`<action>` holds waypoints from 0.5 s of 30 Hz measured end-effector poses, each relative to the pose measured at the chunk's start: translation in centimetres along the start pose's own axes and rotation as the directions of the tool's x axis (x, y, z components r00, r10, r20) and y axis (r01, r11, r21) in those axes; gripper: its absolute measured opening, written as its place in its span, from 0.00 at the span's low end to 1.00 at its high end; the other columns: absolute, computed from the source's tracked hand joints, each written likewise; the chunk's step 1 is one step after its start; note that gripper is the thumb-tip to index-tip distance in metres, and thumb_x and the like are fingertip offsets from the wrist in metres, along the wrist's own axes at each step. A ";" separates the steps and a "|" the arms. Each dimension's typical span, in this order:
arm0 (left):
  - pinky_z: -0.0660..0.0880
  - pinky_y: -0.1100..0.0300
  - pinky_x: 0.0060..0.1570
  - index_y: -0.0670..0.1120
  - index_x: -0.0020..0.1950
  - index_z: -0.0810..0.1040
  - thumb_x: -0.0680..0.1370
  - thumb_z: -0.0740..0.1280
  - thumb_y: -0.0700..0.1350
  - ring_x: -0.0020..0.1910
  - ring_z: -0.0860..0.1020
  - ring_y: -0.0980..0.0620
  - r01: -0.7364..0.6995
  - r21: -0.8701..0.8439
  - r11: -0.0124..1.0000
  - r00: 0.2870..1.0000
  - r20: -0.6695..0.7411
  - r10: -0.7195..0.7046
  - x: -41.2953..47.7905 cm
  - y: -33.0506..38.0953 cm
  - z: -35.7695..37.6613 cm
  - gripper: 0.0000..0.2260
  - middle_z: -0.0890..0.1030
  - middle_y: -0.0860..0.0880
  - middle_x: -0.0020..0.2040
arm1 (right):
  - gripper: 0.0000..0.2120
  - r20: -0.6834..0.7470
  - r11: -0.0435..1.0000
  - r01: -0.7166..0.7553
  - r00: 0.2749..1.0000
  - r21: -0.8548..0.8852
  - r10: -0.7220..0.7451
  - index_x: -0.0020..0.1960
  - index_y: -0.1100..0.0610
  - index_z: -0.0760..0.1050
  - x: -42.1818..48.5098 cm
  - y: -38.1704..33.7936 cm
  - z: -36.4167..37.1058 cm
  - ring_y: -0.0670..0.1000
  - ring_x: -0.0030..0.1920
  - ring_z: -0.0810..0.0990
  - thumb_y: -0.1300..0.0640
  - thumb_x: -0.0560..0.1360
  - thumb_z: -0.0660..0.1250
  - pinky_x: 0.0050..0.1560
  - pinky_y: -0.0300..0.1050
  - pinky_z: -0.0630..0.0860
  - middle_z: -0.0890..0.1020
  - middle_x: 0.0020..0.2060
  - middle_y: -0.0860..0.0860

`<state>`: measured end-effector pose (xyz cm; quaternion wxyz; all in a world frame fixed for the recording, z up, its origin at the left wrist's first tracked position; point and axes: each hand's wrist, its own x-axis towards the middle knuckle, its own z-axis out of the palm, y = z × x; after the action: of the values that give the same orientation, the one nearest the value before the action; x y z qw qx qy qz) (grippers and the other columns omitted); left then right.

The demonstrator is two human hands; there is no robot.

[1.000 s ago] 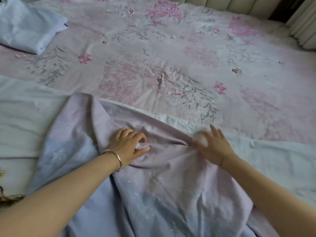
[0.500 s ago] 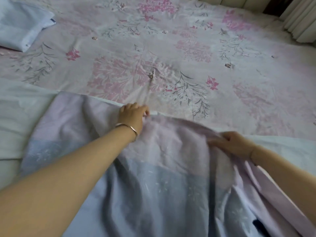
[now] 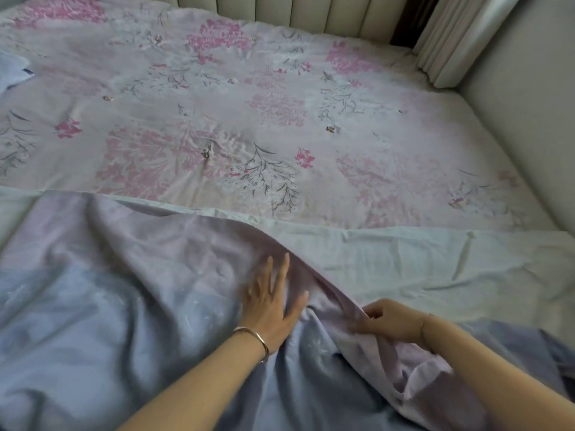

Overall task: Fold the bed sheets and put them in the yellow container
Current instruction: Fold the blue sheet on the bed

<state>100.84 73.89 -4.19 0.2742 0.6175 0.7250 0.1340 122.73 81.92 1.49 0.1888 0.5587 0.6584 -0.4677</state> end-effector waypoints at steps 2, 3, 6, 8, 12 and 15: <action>0.43 0.46 0.74 0.64 0.67 0.26 0.66 0.29 0.74 0.76 0.41 0.53 -0.175 0.017 0.984 0.984 -0.034 0.175 0.3 2.5 -0.5 0.32 0.34 0.57 0.75 | 0.13 -0.130 0.982 0.119 0.986 0.145 -0.100 0.53 0.62 0.78 -1.0 -0.4 0.0 0.49 0.44 0.79 0.53 0.77 0.65 0.46 0.37 0.74 0.82 0.43 0.51; 0.41 0.47 0.74 0.63 0.68 0.29 0.66 0.26 0.72 0.75 0.39 0.56 -0.279 0.037 0.960 0.958 -0.054 0.280 0.5 3.9 -0.7 0.32 0.35 0.60 0.75 | 0.10 -0.163 0.961 0.180 0.976 0.211 -0.147 0.54 0.59 0.78 -1.8 -0.6 -0.2 0.50 0.48 0.81 0.55 0.77 0.65 0.51 0.40 0.76 0.83 0.47 0.51; 0.42 0.52 0.73 0.55 0.76 0.53 0.75 0.34 0.65 0.75 0.52 0.57 -0.487 0.074 0.870 0.865 -0.098 0.492 1.2 7.6 -2.0 0.32 0.60 0.57 0.75 | 0.11 -0.059 0.900 0.268 0.963 0.344 -0.264 0.57 0.57 0.75 -4.3 -0.5 -0.4 0.49 0.47 0.81 0.61 0.75 0.67 0.49 0.40 0.78 0.83 0.49 0.54; 0.55 0.54 0.70 0.50 0.60 0.77 0.75 0.36 0.64 0.61 0.72 0.52 -0.494 0.127 0.860 0.868 0.018 0.496 1.4 8.7 -3.0 0.35 0.80 0.51 0.57 | 0.08 -0.010 0.941 0.265 0.963 0.208 -0.269 0.51 0.54 0.76 -5.5 0.5 -0.4 0.46 0.41 0.78 0.56 0.72 0.71 0.43 0.37 0.74 0.81 0.41 0.49; 0.65 0.57 0.51 0.50 0.37 0.73 0.70 0.39 0.72 0.41 0.72 0.50 -0.487 0.317 0.813 0.873 0.198 0.446 0.8 8.3 -2.5 0.33 0.79 0.50 0.39 | 0.19 0.021 0.980 0.182 0.983 -0.075 -0.181 0.30 0.50 0.66 -7.2 3.6 -0.2 0.44 0.32 0.65 0.39 0.63 0.69 0.35 0.38 0.63 0.67 0.28 0.44; 0.66 0.58 0.45 0.52 0.37 0.70 0.72 0.54 0.66 0.38 0.69 0.52 -0.487 0.226 0.844 0.873 0.151 0.463 0.0 7.8 -1.8 0.19 0.74 0.53 0.35 | 0.16 -0.088 0.969 0.241 0.965 -0.055 -0.245 0.35 0.51 0.63 -7.9 5.2 0.1 0.43 0.31 0.63 0.45 0.74 0.65 0.33 0.34 0.62 0.65 0.29 0.44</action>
<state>106.23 75.69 1.45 0.1826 0.8134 0.5472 0.0743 129.82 77.09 5.44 0.1111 0.4908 0.7403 -0.4458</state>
